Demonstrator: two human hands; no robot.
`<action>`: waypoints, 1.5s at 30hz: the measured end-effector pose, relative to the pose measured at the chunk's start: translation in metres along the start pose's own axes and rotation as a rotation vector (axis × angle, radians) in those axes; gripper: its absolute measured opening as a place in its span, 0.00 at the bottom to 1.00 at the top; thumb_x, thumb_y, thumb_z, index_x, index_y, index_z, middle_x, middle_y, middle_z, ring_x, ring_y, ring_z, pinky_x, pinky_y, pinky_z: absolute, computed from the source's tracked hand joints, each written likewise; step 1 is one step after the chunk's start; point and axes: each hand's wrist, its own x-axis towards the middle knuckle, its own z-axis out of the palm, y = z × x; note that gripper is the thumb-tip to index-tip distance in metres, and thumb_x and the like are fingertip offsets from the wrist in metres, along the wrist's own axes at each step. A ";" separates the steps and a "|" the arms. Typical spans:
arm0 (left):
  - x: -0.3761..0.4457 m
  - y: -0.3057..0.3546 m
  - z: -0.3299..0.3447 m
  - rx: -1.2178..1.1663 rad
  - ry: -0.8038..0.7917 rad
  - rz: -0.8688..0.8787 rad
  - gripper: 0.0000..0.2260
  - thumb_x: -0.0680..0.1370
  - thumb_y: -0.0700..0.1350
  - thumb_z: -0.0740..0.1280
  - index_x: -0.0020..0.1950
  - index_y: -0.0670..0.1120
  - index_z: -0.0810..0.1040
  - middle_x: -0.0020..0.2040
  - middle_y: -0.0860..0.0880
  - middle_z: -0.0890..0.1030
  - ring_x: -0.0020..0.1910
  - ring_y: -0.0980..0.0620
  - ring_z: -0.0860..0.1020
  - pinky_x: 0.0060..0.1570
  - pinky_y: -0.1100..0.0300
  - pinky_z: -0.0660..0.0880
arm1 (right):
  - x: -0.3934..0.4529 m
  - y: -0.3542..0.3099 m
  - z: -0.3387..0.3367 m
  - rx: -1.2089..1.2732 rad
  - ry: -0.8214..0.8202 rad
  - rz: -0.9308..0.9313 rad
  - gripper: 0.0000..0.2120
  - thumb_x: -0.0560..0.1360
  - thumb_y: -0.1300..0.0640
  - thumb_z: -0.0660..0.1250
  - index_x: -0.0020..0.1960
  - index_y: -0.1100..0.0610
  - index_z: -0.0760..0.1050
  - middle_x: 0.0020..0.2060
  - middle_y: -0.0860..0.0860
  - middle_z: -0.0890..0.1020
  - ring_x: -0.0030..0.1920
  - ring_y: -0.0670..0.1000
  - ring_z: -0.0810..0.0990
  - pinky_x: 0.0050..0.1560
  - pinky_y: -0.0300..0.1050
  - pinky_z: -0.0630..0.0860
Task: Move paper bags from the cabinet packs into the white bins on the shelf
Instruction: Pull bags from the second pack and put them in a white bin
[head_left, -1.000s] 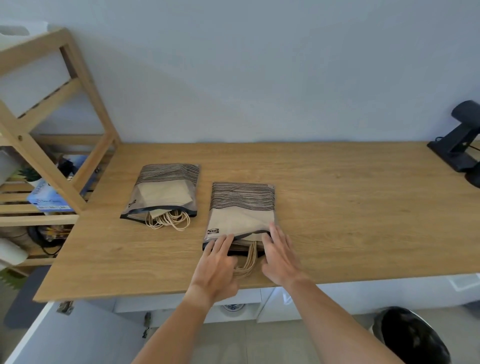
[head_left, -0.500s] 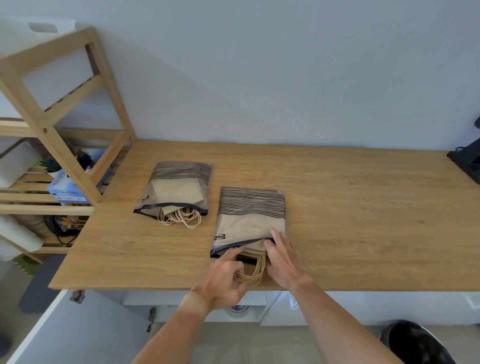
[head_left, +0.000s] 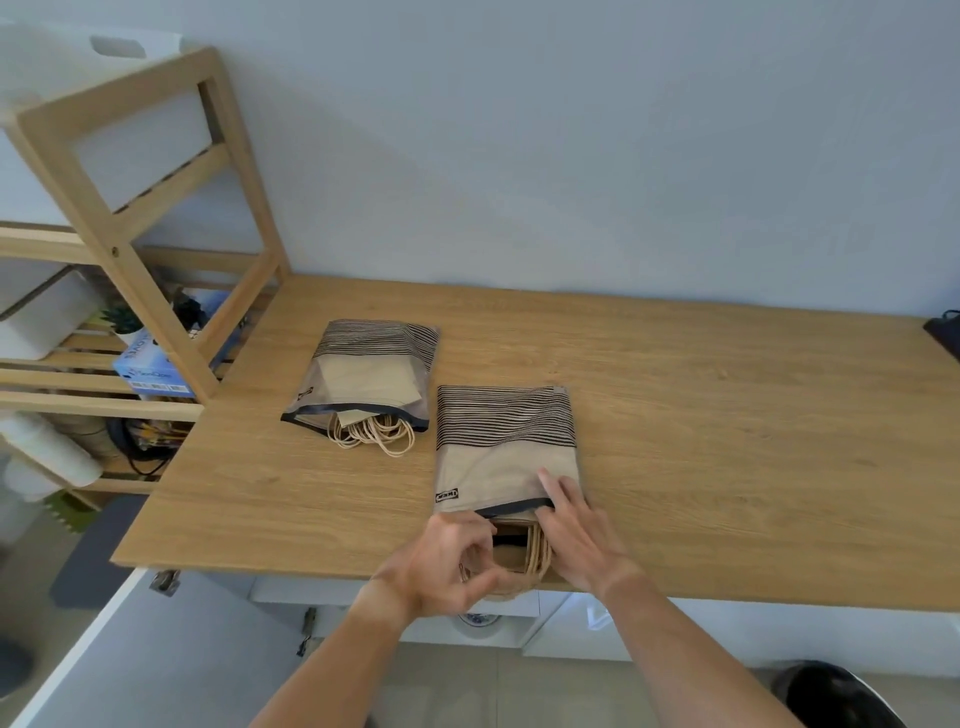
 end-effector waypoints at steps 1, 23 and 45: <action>0.000 0.000 -0.001 -0.018 0.006 0.001 0.16 0.75 0.57 0.70 0.39 0.45 0.77 0.42 0.48 0.81 0.44 0.50 0.81 0.38 0.55 0.78 | 0.001 0.002 -0.002 -0.014 -0.003 -0.010 0.09 0.75 0.60 0.68 0.55 0.58 0.77 0.77 0.58 0.54 0.69 0.61 0.65 0.56 0.56 0.78; 0.048 -0.025 -0.014 -0.427 0.341 -0.886 0.25 0.76 0.28 0.57 0.70 0.45 0.73 0.58 0.46 0.81 0.58 0.46 0.77 0.57 0.56 0.76 | 0.024 0.033 -0.037 -0.560 -0.069 -0.328 0.04 0.76 0.68 0.67 0.43 0.63 0.76 0.78 0.66 0.40 0.73 0.69 0.63 0.49 0.65 0.81; 0.095 -0.031 -0.017 -1.031 0.373 -1.139 0.14 0.81 0.46 0.55 0.63 0.56 0.73 0.58 0.44 0.78 0.51 0.41 0.81 0.43 0.45 0.82 | 0.082 0.091 -0.042 -0.581 0.092 -0.586 0.03 0.74 0.61 0.72 0.43 0.57 0.84 0.80 0.61 0.52 0.75 0.68 0.59 0.63 0.72 0.71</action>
